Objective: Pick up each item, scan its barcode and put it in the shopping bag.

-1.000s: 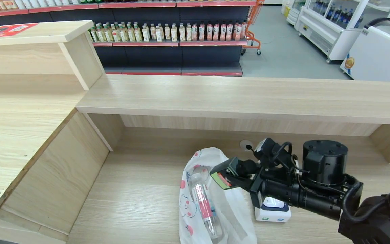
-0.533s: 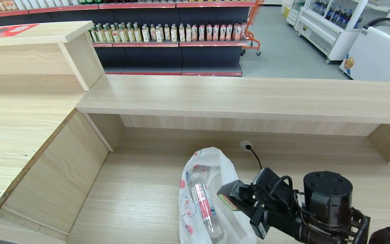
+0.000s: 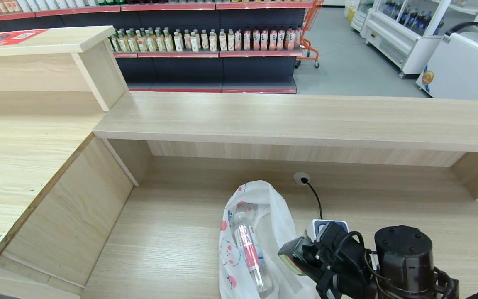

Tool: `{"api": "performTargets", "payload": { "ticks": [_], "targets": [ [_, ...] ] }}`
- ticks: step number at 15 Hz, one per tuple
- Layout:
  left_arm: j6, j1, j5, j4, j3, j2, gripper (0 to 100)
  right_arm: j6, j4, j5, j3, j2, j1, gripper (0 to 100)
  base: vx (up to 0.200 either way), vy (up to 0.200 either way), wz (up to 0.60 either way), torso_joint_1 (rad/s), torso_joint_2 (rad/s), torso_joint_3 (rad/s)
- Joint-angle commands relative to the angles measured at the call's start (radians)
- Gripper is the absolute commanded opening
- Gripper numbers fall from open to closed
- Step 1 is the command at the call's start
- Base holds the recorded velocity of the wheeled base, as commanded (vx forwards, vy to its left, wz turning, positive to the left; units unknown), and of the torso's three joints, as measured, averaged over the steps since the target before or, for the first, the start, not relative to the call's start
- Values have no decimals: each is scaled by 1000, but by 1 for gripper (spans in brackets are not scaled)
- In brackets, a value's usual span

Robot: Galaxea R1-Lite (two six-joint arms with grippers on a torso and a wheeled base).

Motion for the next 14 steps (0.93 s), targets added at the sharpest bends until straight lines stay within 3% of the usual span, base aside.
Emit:
{"api": "performTargets", "payload": {
  "ticks": [1,4,10,14],
  "targets": [
    [0,0,0,-1,0,1,100,24,-41,2,3,66,-7,0,0,0,0,0,0,0],
    [0,0,0,-1,0,0,100,41,-185,2,23,166,-21,0,0,0,0,0,0,0],
    [0,0,0,-1,0,1,100,57,-259,4,32,263,-69,0,0,0,0,0,0,0],
    [0,0,0,-1,0,1,100,97,-286,168,17,258,-84,0,0,0,0,0,0,0]
  ]
}}
